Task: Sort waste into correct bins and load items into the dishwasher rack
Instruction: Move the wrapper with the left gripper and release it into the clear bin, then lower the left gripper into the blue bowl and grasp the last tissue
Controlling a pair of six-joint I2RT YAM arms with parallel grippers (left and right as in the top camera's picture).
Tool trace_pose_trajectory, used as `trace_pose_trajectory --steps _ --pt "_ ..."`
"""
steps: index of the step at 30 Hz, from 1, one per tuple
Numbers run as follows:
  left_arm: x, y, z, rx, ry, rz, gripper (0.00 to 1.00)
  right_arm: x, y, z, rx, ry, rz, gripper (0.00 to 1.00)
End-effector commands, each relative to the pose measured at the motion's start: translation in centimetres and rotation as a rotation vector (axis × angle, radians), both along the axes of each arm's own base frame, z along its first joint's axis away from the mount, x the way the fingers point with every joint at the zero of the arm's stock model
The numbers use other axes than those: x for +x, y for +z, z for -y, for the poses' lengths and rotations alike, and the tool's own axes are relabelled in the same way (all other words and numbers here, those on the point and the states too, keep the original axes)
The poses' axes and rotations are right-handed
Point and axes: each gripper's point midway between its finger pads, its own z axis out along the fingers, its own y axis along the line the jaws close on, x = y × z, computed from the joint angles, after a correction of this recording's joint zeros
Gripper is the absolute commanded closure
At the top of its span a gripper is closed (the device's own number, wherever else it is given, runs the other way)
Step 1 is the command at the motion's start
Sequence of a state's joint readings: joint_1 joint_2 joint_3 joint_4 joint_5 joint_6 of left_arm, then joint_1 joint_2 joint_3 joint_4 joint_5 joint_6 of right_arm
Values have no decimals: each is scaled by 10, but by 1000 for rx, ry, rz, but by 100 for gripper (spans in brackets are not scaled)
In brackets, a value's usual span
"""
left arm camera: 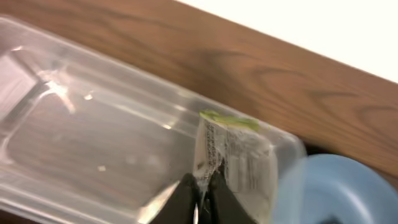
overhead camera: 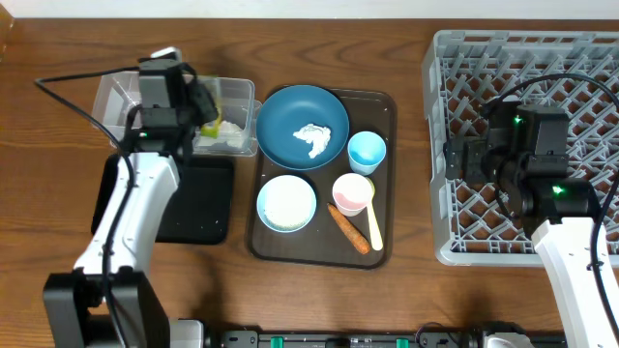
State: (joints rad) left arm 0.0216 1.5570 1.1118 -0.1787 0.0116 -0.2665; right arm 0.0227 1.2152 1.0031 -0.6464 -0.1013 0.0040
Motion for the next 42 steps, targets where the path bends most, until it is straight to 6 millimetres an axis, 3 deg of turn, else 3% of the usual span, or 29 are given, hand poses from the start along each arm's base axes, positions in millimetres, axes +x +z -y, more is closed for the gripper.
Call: trace_pose_trajectory --steps 1,3,7,11,14,20,28,32,42 --pt "3 -12 -12 24 27 -31 72 3 8 -2 9 6 21 1" --pt "6 -17 -13 23 31 -35 58 3 8 -2 9 6 21 1" --pt "15 -2 -6 4 2 33 57 3 8 -2 9 6 21 1" --pt "19 23 26 -67 -117 111 56 3 8 -2 9 6 21 1" --pt "16 26 57 -101 -207 115 56 4 9 -3 9 6 23 1" --pt "8 3 113 -108 -324 47 50 4 9 -3 9 6 25 1" --pt "1 -59 168 -104 -435 -84 48 4 9 -3 9 6 25 1" --pt "-3 -89 189 -99 -477 -134 48 4 9 -3 9 6 24 1" --pt "1 -121 215 -95 -526 -134 48 3 8 -2 8 6 19 1"
